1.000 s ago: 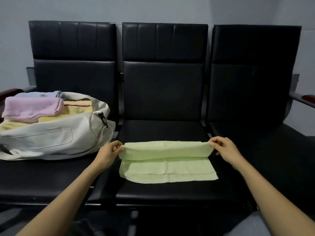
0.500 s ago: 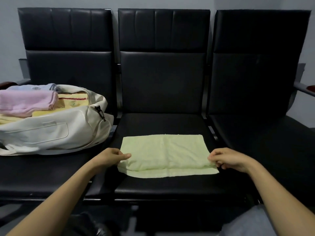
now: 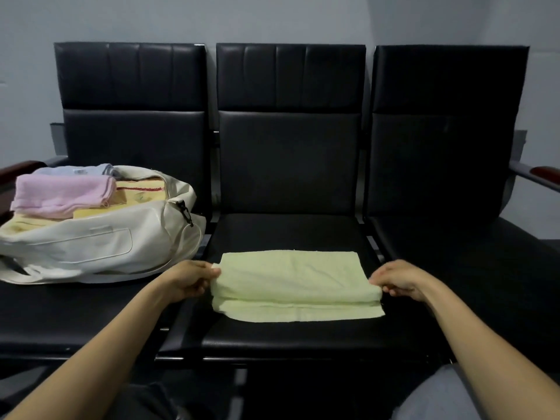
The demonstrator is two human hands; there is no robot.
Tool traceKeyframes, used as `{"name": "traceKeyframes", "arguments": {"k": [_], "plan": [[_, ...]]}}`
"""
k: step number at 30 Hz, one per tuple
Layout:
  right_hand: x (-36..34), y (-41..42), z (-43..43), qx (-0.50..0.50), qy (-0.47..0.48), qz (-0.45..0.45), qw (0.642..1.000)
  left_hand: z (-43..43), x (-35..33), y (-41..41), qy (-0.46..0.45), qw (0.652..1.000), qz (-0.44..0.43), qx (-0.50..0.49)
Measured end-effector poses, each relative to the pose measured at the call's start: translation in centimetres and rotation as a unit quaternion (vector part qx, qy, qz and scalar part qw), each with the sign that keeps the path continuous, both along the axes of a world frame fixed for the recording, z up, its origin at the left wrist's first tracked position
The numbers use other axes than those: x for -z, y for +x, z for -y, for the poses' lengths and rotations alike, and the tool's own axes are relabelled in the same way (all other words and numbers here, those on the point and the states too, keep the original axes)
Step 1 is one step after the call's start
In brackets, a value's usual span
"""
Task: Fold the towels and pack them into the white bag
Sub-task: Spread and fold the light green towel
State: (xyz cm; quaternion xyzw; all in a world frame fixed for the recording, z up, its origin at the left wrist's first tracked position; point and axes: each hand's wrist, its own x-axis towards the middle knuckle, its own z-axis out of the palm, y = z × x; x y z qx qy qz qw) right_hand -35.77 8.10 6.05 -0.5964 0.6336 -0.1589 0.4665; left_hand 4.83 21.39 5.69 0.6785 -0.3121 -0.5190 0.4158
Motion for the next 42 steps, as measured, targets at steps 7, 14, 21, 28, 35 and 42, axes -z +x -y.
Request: {"name": "traceKeyframes", "arguments": {"k": [7, 14, 21, 28, 35, 42], "plan": [[-10.2, 1.4, -0.3, 0.053, -0.209, 0.345, 0.913, 0.8, -9.5, -0.7, -0.234, 0.965, 0.059, -0.098], [-20.6, 1.4, -3.1, 0.042, -0.374, 0.439, 0.816, -0.7, -20.5, -1.5, -0.391, 0.896, 0.131, -0.163], [-24.7, 1.8, -5.2, 0.043, -0.455, 0.491, 0.742, -3.4, -25.3, -2.3, -0.455, 0.861, 0.133, -0.182], [-22.9, 2.6, -1.2, 0.077, -0.426, 0.417, 0.799, -0.1, -24.4, -1.0, -0.382, 0.883, 0.156, -0.225], [-18.9, 4.1, 4.1, 0.125, -0.364, 0.377, 0.842, 6.4, -20.5, 0.5, -0.306, 0.904, 0.181, -0.238], [-19.2, 4.0, 4.3, 0.108, -0.408, 0.404, 0.811, 6.7, -20.5, 0.0, -0.396, 0.882, 0.142, -0.214]]}}
